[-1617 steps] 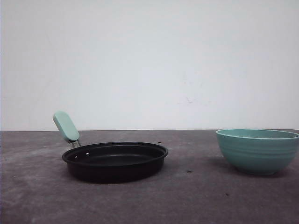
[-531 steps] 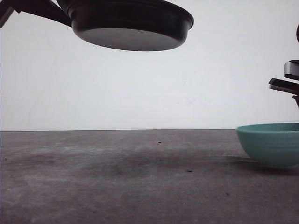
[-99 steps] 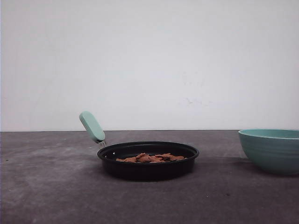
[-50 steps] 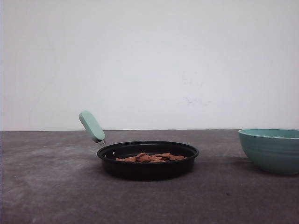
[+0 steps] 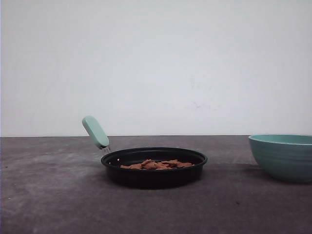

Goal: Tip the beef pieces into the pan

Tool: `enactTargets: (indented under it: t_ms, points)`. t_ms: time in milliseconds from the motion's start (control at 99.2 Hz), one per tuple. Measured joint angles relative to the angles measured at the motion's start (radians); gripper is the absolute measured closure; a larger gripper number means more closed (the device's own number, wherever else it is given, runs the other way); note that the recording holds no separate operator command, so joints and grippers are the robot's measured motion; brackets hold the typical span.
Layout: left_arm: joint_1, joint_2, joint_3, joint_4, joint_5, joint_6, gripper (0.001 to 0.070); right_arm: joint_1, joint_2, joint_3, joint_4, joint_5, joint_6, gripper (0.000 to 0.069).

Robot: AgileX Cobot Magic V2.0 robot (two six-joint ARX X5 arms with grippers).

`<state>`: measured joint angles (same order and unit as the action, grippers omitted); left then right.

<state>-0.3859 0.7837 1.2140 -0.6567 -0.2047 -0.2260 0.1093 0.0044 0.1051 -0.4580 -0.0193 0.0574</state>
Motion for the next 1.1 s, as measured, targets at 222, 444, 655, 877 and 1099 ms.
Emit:
enactTargets:
  t_ms: [222,444,655,877,1099]
  points:
    - [0.132,-0.200,-0.188,0.169,0.076,0.089,0.0687,0.000,0.000,0.000,0.000,0.000,0.000,0.0681]
    - [0.201,-0.529,-0.786,0.381,0.154,0.119,0.0687,0.000,0.000,0.000,0.000,0.000,0.000,0.0681]
    - [0.236,-0.776,-1.099,0.343,0.233,0.092,0.0687,0.000,0.000,-0.001,0.002,-0.003,0.000,0.0681]
    - [0.239,-0.780,-1.128,0.307,0.186,0.090,0.0687,0.000,0.000,-0.002,0.003,-0.003,0.001,0.0681]
    - [0.243,-0.778,-1.128,0.306,0.129,0.097,0.0687,0.000,0.000,-0.002,0.006,-0.003,0.001,0.0681]
